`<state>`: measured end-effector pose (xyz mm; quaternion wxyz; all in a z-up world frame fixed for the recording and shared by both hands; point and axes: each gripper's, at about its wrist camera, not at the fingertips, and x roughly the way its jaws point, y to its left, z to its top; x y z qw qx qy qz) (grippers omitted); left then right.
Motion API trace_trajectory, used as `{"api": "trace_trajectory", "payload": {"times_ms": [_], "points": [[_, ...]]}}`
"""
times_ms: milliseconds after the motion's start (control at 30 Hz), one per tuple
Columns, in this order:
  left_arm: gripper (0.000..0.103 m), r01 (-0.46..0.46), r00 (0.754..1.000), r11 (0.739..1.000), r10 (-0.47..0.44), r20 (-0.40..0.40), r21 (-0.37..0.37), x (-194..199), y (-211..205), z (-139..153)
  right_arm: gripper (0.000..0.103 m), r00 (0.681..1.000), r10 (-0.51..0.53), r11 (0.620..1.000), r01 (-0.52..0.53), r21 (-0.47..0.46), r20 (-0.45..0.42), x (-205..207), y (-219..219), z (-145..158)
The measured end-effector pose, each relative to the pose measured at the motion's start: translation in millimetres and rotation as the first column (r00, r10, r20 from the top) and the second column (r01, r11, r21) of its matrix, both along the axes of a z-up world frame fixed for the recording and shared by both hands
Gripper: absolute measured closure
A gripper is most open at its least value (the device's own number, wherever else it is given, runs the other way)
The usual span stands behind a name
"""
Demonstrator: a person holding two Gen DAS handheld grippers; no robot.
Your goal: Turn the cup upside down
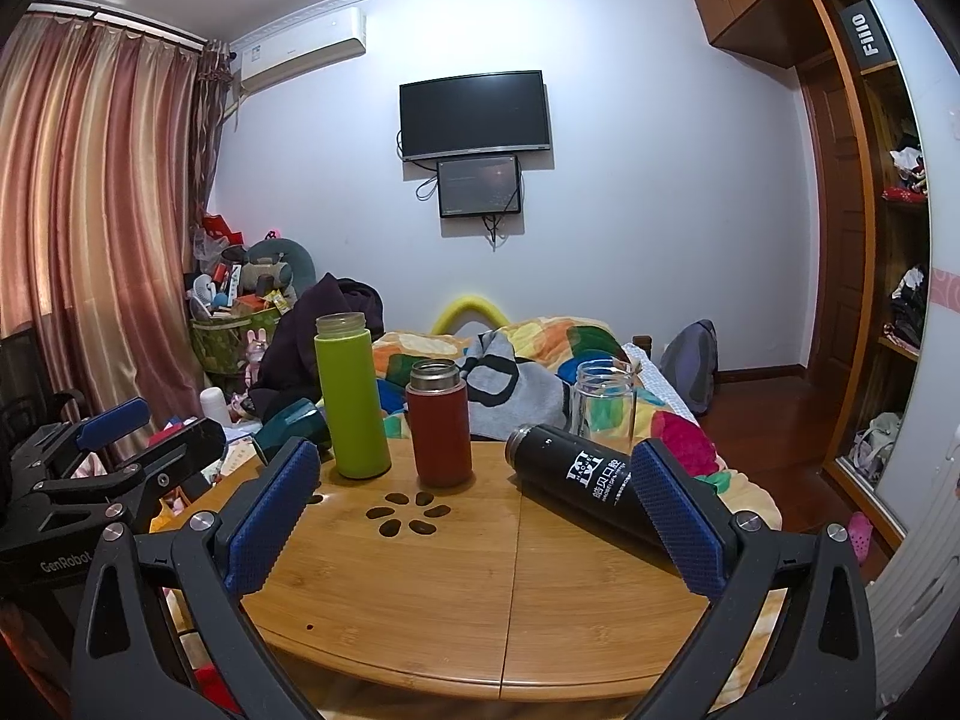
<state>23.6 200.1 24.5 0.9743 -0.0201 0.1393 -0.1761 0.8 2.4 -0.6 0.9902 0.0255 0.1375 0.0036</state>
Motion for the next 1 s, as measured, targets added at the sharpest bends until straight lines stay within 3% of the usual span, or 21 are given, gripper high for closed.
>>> {"api": "trace_trajectory", "payload": {"times_ms": [1000], "points": [[0.000, 0.002, 1.000, 1.000, -0.002, -0.009, 0.001, 0.4, 2.6, -2.7, 0.000, 1.000, 0.003, 1.000, -0.003, -0.001, -0.002, -0.5, 4.0, 0.3]]}}
